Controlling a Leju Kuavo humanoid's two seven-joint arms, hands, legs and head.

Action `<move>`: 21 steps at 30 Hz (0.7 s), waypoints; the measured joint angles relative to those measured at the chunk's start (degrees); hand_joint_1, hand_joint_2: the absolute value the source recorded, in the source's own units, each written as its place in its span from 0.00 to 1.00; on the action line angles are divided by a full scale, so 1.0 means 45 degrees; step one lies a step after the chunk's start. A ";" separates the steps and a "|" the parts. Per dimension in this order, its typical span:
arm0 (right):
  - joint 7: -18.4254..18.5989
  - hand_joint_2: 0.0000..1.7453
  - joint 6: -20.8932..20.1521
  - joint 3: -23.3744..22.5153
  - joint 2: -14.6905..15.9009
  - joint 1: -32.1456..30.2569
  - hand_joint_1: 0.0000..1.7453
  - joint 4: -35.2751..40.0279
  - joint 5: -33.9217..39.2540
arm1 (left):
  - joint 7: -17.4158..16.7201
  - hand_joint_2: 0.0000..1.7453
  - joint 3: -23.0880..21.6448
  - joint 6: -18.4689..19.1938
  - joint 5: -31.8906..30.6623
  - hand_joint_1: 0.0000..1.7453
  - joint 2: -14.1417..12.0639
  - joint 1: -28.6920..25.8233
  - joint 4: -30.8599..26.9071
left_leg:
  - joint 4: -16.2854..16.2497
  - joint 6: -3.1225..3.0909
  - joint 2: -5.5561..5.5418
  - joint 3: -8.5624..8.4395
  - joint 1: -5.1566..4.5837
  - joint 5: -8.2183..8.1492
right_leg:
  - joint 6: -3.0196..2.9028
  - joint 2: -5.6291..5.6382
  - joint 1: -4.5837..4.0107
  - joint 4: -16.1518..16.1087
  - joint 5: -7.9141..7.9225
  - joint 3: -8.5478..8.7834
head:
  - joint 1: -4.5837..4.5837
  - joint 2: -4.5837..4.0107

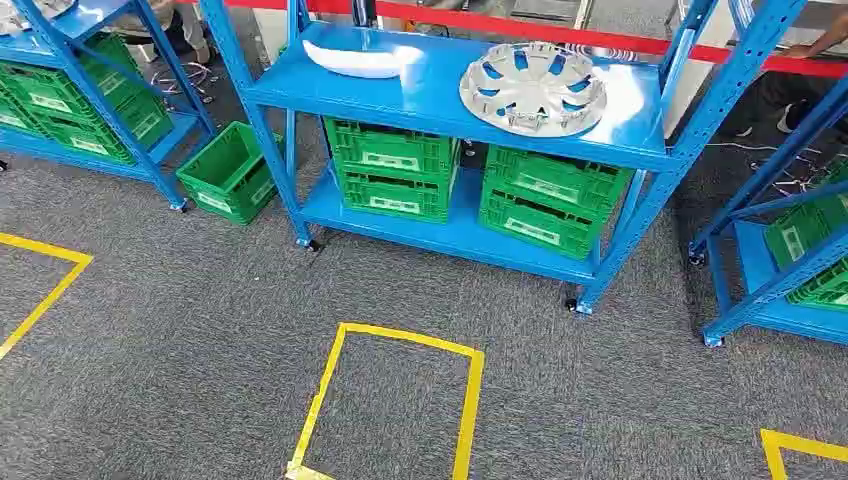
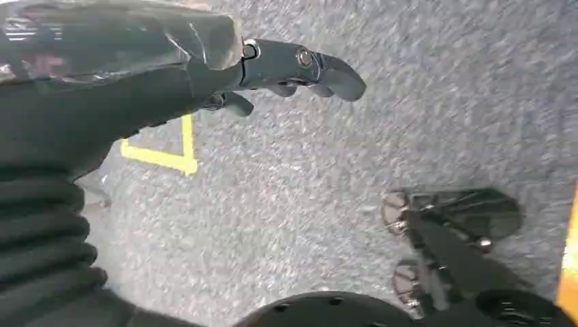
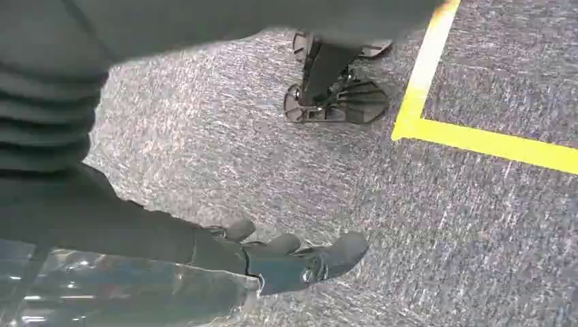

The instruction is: Take the parts from the cabinet and place them on the table.

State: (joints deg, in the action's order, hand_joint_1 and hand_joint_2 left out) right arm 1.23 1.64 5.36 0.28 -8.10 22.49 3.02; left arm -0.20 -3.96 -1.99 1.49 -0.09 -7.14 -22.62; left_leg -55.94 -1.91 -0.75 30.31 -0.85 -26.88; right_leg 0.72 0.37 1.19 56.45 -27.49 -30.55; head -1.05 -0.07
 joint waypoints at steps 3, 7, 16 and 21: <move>0.0276 0.00 0.0373 0.0745 0.0053 0.0135 0.00 -0.0165 0.0576 | -0.0078 1.00 -0.0556 -0.0392 0.0344 0.00 -0.0024 0.0239 0.0024 | -0.0001 0.0000 0.0001 -0.0002 0.0000 0.0001 | 0.0001 0.0000 0.0000 0.0000 0.0001 -0.0003 | 0.0000 0.0000; 0.0627 0.00 0.0831 0.1759 0.0151 0.0351 0.00 -0.0403 0.1355 | -0.0160 0.00 -0.1331 -0.0942 0.0802 0.00 -0.0078 0.0546 0.0131 | -0.0002 0.0000 0.0000 0.0000 0.0000 0.0001 | 0.0001 0.0000 0.0000 0.0000 0.0001 -0.0007 | 0.0000 0.0000; 0.1433 0.00 0.2035 0.4449 0.0423 0.0978 0.00 -0.1034 0.3074 | -0.0218 0.00 -0.3118 -0.2351 0.2210 0.00 -0.0292 0.1169 0.0471 | -0.0004 0.0000 0.0000 0.0013 0.0000 0.0002 | 0.0001 0.0000 0.0000 0.0001 0.0001 -0.0014 | -0.0005 0.0000; 0.1525 0.00 0.2788 0.5833 0.0680 0.1411 0.00 -0.1277 0.3895 | -0.0141 0.00 -0.3910 -0.3089 0.3221 0.00 -0.0466 0.1501 0.0632 | -0.0005 0.0000 0.0000 0.0011 -0.0001 0.0003 | 0.0002 0.0000 0.0001 0.0001 0.0002 -0.0013 | 0.0000 0.0000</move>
State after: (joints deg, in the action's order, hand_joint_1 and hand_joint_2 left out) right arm 8.09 14.19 31.61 3.34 -1.75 16.74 20.55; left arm -0.83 -21.55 -15.89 15.98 -2.19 -0.39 -19.78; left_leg -55.96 -1.91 -0.75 30.36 -0.85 -26.87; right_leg 0.73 0.38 1.20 56.45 -27.48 -30.61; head -1.05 -0.07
